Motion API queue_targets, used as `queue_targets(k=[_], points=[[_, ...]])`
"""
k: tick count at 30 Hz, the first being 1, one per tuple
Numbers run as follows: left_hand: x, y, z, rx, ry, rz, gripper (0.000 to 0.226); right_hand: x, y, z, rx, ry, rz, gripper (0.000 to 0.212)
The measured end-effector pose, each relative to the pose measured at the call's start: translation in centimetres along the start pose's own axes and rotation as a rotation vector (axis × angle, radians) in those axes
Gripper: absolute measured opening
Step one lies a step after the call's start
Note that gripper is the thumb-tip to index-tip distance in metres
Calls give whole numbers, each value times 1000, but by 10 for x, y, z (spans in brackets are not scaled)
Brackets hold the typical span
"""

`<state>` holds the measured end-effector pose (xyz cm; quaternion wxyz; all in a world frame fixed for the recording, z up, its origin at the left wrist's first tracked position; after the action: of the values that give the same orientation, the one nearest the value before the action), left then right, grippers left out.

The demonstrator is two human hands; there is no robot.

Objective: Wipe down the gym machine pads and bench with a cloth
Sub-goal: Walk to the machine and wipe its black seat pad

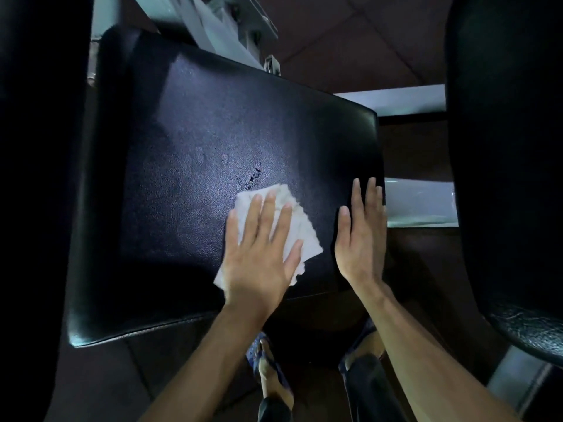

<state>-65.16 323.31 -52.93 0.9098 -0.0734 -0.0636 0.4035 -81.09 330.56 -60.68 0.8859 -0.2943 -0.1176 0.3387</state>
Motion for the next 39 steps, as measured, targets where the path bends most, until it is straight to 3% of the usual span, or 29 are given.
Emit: queue_targets(k=[5,8,10,13,18,21,25,31,36,39], points=[[-8,-69,17,25,101,214,54,1,-2,1,12,5,-3,56],[-94,-82,26,117,126,418,57,2,-4,1,37,15,-7,57],[-158,-72,27,176,132,463,61,2,-3,0,32,34,-5,57],[-188,-38,19,140,98,307,62,3,-1,-1,9,54,0,56],[-72,-9,10,63,69,57,56,4,0,0,-13,32,-7,55],[-36,-29,12,50,81,173,50,4,0,1,-26,44,-10,55],[-98,-57,19,59,125,346,48,4,-1,0,-32,69,-8,55],[-227,-43,18,92,132,260,54,4,1,-2,-47,100,-1,53],[-107,19,5,92,71,0,54,5,1,-1,-52,90,8,54],[-9,8,6,52,2,15,54,5,2,0,-52,87,11,54]])
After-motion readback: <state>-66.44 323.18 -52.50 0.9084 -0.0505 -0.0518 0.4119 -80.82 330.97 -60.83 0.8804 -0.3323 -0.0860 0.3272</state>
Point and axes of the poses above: each hand's wrist, its own x-axis away from the middle knuckle, its own z-axis out of the back of the hand, y = z × x, the point moved 3 cm from there along -x, towards the middle knuckle, and after that the axes turned 5 degrees about y, right-handed, at the moved point
